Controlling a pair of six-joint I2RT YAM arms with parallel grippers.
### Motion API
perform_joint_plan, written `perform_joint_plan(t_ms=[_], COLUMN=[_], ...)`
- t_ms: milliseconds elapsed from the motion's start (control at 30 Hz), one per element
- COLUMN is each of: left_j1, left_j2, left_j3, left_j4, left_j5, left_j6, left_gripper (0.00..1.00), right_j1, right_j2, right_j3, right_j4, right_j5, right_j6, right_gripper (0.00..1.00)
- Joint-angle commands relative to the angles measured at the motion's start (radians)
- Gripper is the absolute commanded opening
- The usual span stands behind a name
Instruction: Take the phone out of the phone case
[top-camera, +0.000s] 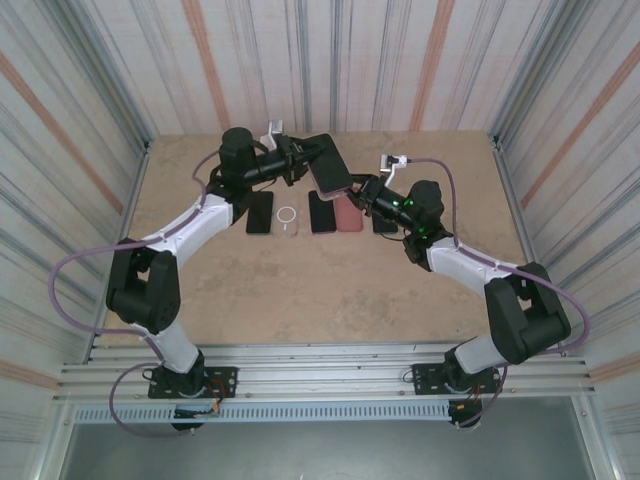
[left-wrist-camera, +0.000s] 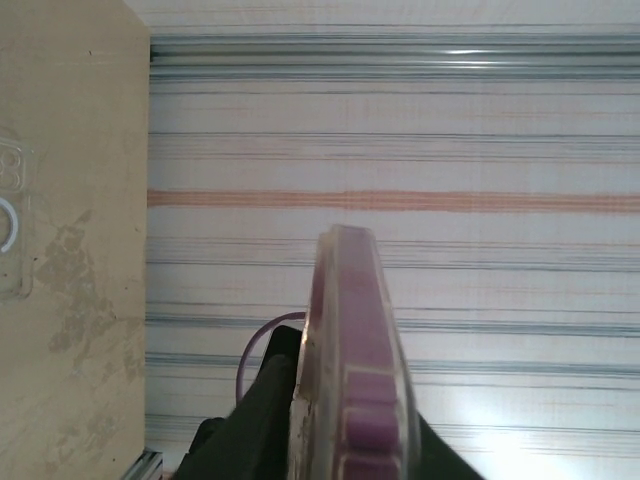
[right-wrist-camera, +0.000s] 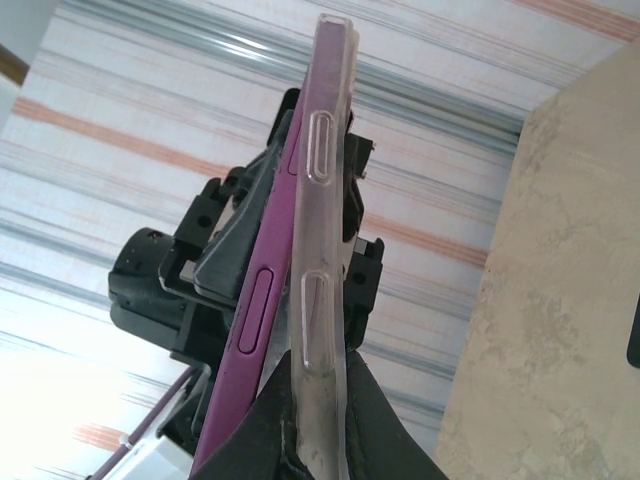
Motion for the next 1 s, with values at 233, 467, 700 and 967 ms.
perform_joint_plan(t_ms=[233, 467, 700, 967], left_j1=[-0.014, -0.014, -0.021, -0.064], left_j2=[0.001, -0.050, -0.122, -0.230], left_j3=[0.022, -0.006, -0.061, -0.131], left_j4=[-0.014, -0.120, -0.201, -0.282], left_j5=[-0.027, -0.051, -0.075, -0.140], left_j6=[-0.021, 0.024, 0.041, 0.030], left_gripper=[0.52, 0.61, 0.63, 0.63], right_j1=[0.007, -0.003, -0.007, -0.011], right_j2=[0.014, 0.021, 0.073, 0.101], right_j3=[-0.012, -0.018, 0.001, 0.028], right_j4=[0.062, 0.065, 0.142, 0.156], right_j5=[0.031, 0.100, 0.134, 0.207], right_j6=[0.024, 0.026, 0.054, 0.038], right_gripper=[0.00, 0.00, 0.00, 0.00])
